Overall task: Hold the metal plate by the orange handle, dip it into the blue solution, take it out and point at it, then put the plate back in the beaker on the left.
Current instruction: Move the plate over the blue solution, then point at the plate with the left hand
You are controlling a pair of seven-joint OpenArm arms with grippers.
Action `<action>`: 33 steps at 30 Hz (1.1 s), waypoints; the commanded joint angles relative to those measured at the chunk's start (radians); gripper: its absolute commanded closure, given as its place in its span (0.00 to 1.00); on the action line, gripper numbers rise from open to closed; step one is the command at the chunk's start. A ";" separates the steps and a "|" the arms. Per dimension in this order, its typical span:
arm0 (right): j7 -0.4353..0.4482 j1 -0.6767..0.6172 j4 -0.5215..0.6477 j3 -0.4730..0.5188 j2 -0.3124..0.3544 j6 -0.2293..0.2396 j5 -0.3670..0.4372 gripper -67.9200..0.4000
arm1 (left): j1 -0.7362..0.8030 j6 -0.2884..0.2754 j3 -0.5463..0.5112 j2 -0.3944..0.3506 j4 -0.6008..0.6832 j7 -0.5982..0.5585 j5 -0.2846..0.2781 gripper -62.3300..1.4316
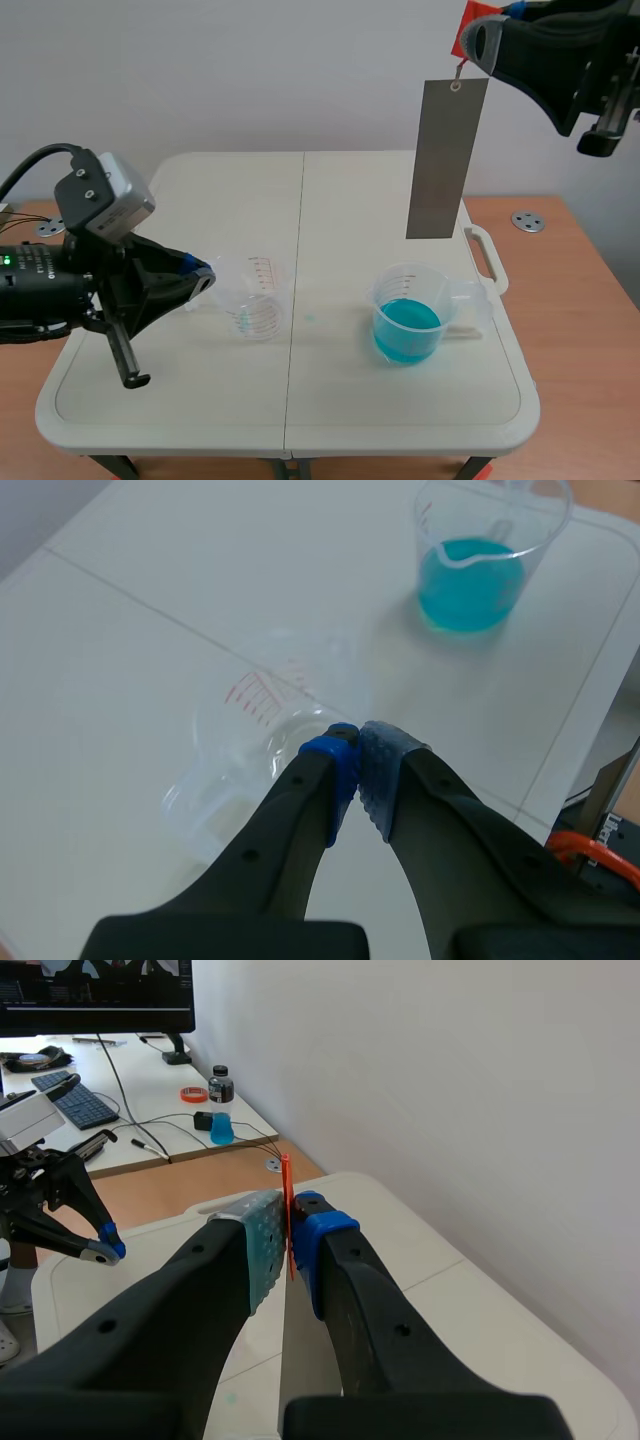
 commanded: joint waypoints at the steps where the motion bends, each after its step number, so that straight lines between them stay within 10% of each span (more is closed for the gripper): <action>1: 0.021 0.011 0.010 0.010 0.005 0.007 0.018 0.98 | -0.024 -0.005 0.010 0.014 0.012 -0.009 -0.003 0.95; 33: 0.021 0.011 0.010 0.010 0.005 0.007 0.018 0.98 | -0.211 0.132 0.203 0.286 -0.069 0.042 0.274 0.95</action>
